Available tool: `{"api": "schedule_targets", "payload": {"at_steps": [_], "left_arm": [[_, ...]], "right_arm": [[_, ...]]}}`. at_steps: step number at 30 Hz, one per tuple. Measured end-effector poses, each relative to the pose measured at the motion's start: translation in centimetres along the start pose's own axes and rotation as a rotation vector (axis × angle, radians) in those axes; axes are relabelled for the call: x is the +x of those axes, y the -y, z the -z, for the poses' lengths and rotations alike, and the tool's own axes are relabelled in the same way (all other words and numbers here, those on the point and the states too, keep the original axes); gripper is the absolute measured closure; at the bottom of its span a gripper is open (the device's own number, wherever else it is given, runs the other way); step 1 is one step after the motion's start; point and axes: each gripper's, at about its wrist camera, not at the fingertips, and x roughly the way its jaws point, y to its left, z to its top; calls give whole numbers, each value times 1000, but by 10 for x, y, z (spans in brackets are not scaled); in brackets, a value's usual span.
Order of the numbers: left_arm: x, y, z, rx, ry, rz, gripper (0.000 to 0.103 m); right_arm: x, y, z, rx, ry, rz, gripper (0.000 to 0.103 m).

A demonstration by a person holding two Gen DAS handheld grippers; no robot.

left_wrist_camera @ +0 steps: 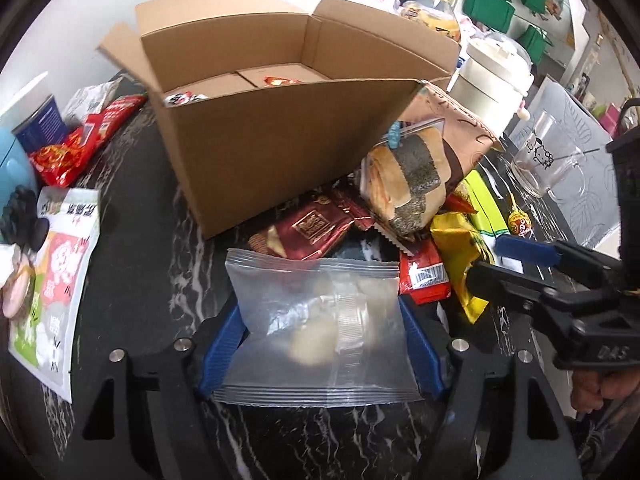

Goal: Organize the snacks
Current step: 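Grasp the clear zip bag with the left tool while the right tool grasps the yellow peanut packet, then lift both held packets and carry them over the cardboard box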

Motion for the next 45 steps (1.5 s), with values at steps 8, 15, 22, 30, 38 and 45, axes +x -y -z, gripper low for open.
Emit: {"api": "schedule_targets", "payload": {"at_steps": [8, 15, 22, 30, 38, 45], "left_arm": [[-10, -9, 12, -34, -6, -34, 29], [-20, -11, 25, -45, -19, -31, 29], [-24, 10, 37, -12, -49, 3, 29], [-27, 31, 48, 31, -66, 10, 29], [-23, 38, 49, 66, -55, -30, 27], [-20, 43, 52, 96, -42, -61, 25]], "right_arm": [[5, -7, -1, -12, 10, 2, 44], [-7, -11, 11, -43, 9, 26, 48], [-23, -12, 31, -38, -22, 8, 48], [-42, -16, 57, -63, -75, 31, 48], [-37, -19, 63, -96, -84, 63, 43], [-31, -21, 65, -111, -81, 82, 45]]}}
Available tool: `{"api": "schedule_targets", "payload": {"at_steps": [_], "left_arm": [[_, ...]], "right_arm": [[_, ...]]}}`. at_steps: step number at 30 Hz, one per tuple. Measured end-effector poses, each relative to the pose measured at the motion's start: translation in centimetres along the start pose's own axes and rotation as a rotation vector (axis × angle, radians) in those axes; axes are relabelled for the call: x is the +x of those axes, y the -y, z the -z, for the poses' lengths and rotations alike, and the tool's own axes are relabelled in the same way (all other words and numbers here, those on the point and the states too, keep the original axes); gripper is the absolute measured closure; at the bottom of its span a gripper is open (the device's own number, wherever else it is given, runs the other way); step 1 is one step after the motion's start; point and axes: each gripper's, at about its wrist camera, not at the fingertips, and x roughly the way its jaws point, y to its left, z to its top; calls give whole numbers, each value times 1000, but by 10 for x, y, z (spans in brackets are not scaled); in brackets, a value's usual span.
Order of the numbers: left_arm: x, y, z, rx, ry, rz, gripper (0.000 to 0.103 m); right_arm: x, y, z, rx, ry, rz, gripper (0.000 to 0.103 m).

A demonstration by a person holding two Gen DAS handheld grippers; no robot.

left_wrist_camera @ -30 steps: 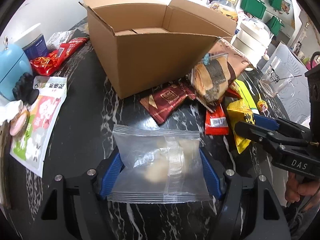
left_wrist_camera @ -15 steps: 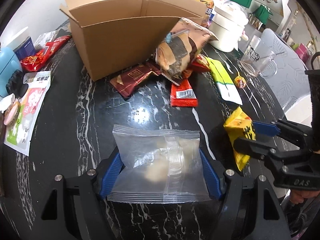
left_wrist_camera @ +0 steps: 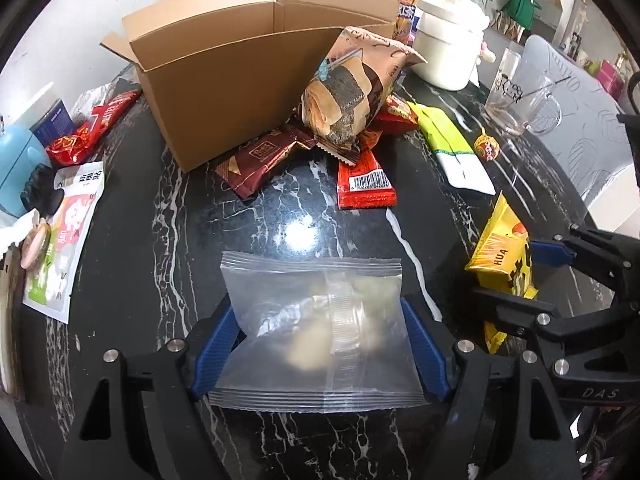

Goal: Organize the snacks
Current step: 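Lift both held packets and carry them over the cardboard box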

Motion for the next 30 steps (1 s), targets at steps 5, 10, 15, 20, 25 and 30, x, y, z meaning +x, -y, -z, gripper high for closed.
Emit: {"api": "schedule_targets", "payload": {"at_steps": [5, 10, 15, 20, 25, 30], "left_arm": [[-3, -3, 1, -17, 10, 7, 33], [-11, -6, -1, -45, -8, 118, 35], [-24, -5, -8, -43, 24, 118, 35], [-41, -13, -21, -67, 70, 128, 35], [-62, -20, -41, -74, 154, 119, 35], [-83, -25, -59, -71, 241, 109, 35]], "right_arm": [[-2, 0, 1, 8, 3, 1, 47], [-10, -1, -3, 37, 15, -87, 48], [-18, -7, -12, 30, 40, -105, 48], [-32, -14, -29, 14, 87, -122, 48], [-47, -22, -49, -33, 137, -134, 48], [-64, -29, -73, -84, 201, -126, 48]]}}
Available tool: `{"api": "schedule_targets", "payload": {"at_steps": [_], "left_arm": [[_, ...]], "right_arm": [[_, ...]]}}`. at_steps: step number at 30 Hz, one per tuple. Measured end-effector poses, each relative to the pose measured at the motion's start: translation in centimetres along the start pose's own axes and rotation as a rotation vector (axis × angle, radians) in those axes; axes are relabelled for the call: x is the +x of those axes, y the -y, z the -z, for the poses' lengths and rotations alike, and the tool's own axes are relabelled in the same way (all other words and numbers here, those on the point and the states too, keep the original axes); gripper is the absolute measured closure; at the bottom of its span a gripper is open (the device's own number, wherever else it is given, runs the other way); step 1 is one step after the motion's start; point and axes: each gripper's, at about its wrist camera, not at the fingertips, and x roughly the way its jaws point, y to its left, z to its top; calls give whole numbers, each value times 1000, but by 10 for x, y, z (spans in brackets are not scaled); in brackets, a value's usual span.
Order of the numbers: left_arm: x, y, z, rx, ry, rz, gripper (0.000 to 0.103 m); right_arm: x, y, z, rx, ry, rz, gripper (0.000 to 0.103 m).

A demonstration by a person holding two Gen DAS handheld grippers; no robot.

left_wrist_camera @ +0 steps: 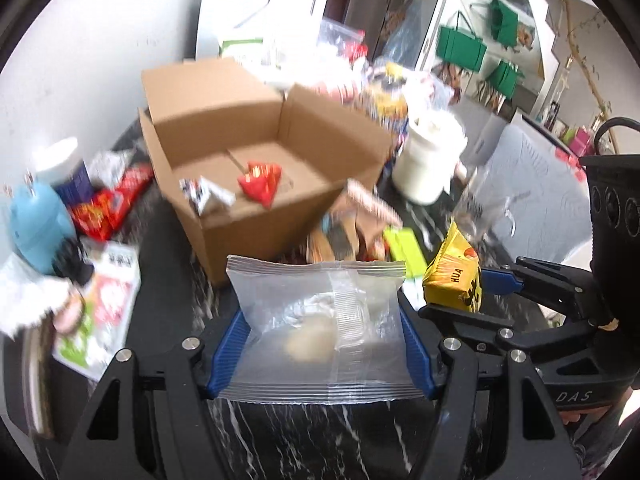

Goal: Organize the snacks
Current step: 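Lift both held packets and carry them over the cardboard box, then open both tools to drop the zip bag and peanut packet into the box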

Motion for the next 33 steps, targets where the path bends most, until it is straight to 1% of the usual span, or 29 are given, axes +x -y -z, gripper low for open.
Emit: {"api": "schedule_targets", "payload": {"at_steps": [8, 15, 19, 26, 33], "left_arm": [[-20, -4, -42, 26, 143, -20, 35], [-24, -15, -84, 31, 224, -36, 35], [-23, -22, -110, 48, 268, -46, 35], [-9, -42, -147, 17, 286, -53, 35], [12, -56, -175, 26, 296, -122, 35]], "right_arm": [[-15, -4, -50, -105, 101, 33, 48], [-18, 0, -95, -149, 164, 54, 48], [-13, 2, -123, -170, 181, 66, 48], [0, 9, -166, -191, 199, 63, 48], [23, 20, -200, -195, 193, 97, 48]]}}
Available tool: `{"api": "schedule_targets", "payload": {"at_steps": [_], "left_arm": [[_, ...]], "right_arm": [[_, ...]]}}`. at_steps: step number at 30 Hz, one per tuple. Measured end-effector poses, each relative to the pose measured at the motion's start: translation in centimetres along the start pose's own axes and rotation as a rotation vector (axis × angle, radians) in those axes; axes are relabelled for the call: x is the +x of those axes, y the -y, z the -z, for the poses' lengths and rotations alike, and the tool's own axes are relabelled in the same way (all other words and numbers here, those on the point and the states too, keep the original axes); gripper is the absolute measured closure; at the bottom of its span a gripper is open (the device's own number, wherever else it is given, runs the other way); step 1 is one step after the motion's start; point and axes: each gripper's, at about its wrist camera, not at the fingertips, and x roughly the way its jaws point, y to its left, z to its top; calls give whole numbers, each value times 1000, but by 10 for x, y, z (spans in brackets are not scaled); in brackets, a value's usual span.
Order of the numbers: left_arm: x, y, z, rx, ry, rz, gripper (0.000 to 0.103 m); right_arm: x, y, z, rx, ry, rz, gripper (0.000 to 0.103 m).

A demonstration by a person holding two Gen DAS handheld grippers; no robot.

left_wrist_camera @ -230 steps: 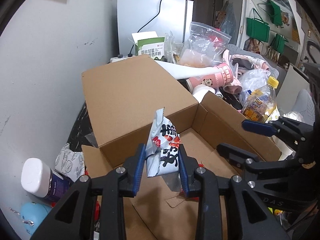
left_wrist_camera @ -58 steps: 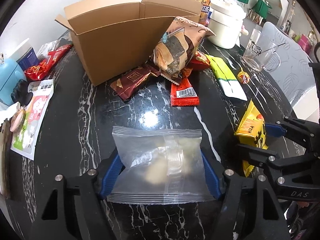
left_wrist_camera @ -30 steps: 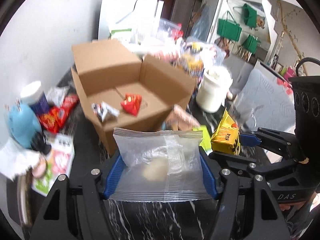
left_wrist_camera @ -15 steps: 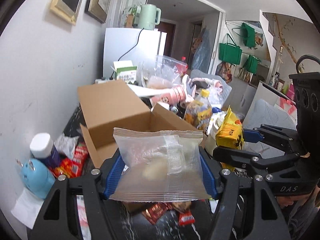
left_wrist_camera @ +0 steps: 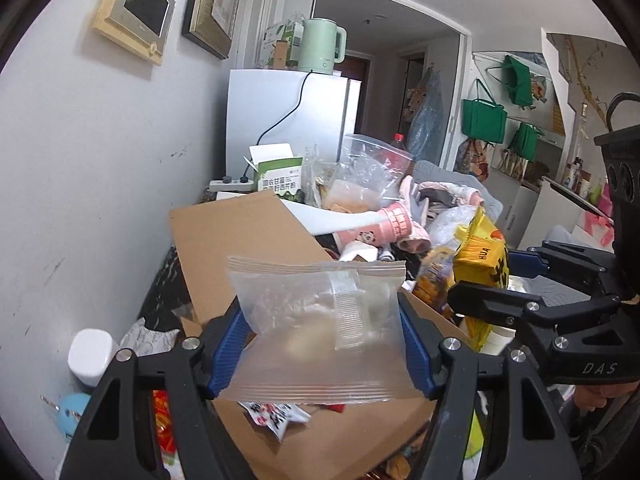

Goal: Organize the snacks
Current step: 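Open both tools to drop the zip bag and peanut packet into the box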

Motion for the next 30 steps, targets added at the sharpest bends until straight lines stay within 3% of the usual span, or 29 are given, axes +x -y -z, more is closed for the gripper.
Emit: {"api": "schedule_targets", "payload": {"at_steps": [4, 11, 21, 30], "left_arm": [[22, -8, -5, 5, -11, -52, 35], [61, -21, 0, 3, -80, -76, 35], [102, -31, 14, -3, -174, -126, 35], [113, -31, 23, 10, -233, -151, 35]], "right_arm": [[26, 10, -10, -4, -26, 37, 48], [65, 24, -15, 2, -77, 45, 48], [111, 37, 0, 56, -166, 37, 48], [130, 40, 22, 84, -238, 38, 47]]}}
